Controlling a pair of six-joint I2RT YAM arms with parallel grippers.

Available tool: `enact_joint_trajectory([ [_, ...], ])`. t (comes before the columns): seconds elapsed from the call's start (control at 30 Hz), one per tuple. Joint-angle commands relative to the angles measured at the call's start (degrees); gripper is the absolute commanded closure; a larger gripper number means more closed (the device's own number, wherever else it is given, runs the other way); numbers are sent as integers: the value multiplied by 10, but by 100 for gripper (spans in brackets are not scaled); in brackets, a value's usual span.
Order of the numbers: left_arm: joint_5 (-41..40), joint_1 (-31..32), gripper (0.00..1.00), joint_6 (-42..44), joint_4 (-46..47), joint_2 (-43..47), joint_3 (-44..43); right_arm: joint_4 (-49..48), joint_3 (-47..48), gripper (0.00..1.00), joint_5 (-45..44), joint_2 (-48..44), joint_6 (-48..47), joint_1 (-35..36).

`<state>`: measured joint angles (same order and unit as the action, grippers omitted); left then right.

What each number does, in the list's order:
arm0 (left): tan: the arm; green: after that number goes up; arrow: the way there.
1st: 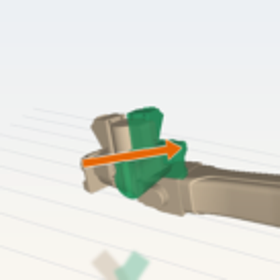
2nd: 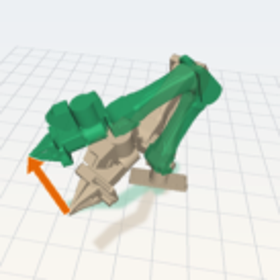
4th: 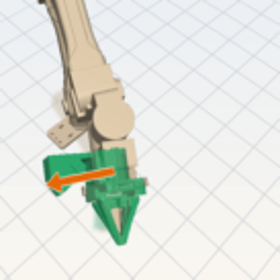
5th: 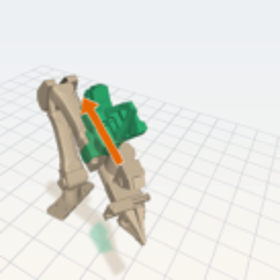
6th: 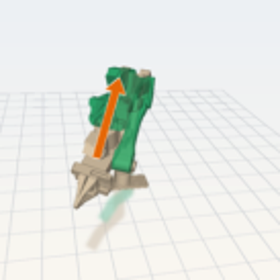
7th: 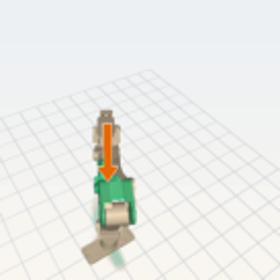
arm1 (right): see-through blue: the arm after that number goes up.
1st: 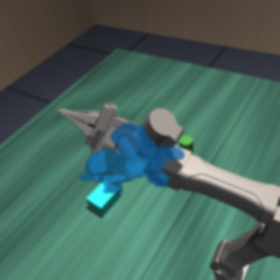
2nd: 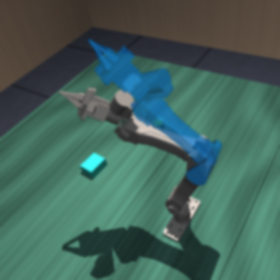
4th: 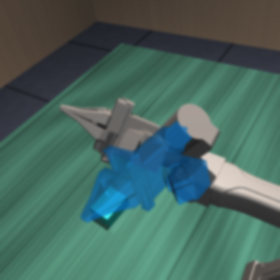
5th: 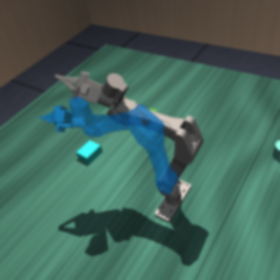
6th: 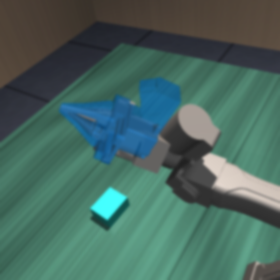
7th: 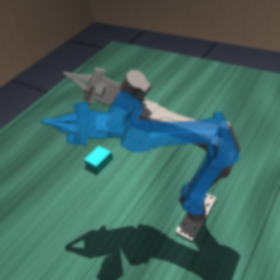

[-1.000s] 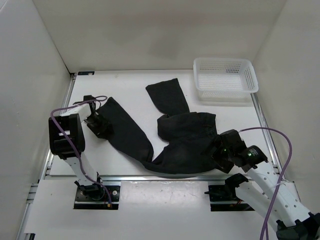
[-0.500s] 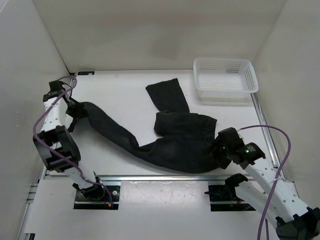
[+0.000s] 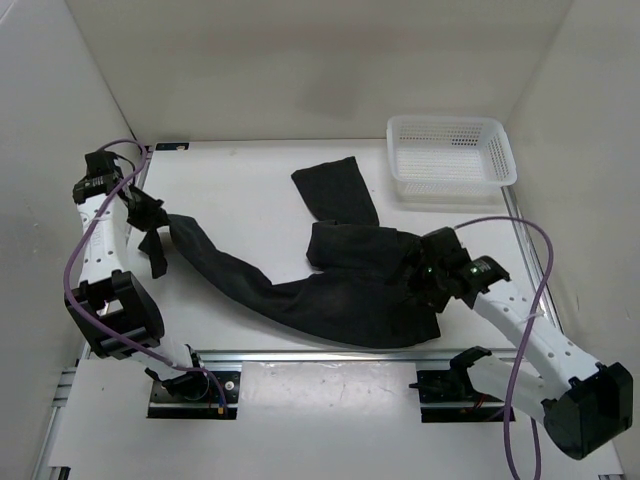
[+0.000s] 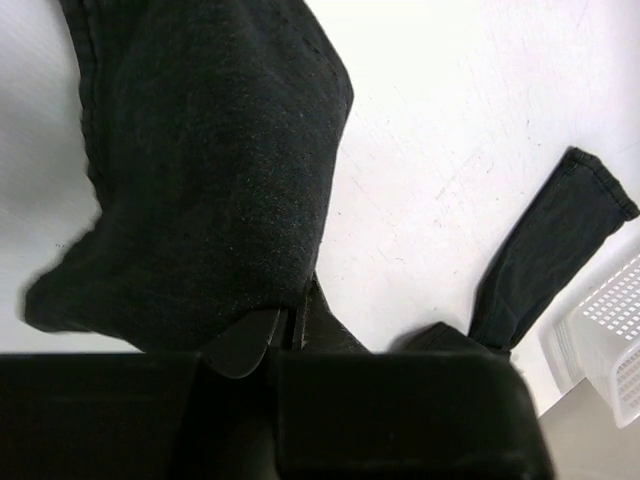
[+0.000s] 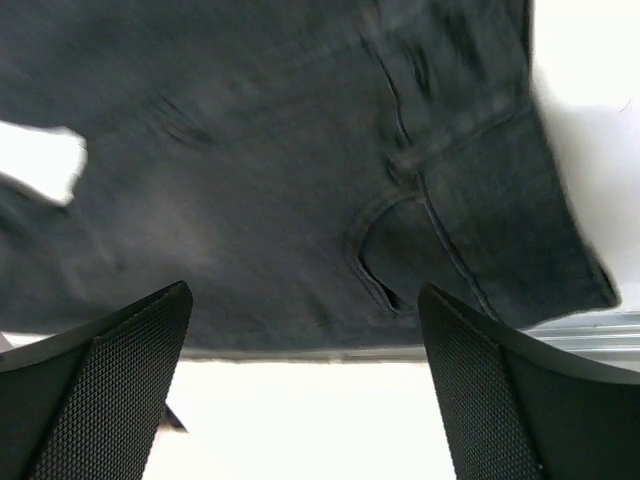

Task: Fold and stack the trousers
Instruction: Flatten the trousers out

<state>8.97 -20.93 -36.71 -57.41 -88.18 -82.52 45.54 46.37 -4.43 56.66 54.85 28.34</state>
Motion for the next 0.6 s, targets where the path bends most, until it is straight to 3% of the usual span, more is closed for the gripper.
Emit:
enact_joint_trajectory([
  [0.0,-5,-7,90,13,-3,23,-1,-20,-71,3,69,-35,38,17],
  [0.1,0,-7,90,18,-3,29,5,-5,-144,6,76,-144,90,17],
  [0.27,10,-7,90,23,-3,29,16,58,-174,7,63,-239,124,17],
  [0.57,10,-7,90,23,2,29,22,39,-206,13,70,-177,138,17],
])
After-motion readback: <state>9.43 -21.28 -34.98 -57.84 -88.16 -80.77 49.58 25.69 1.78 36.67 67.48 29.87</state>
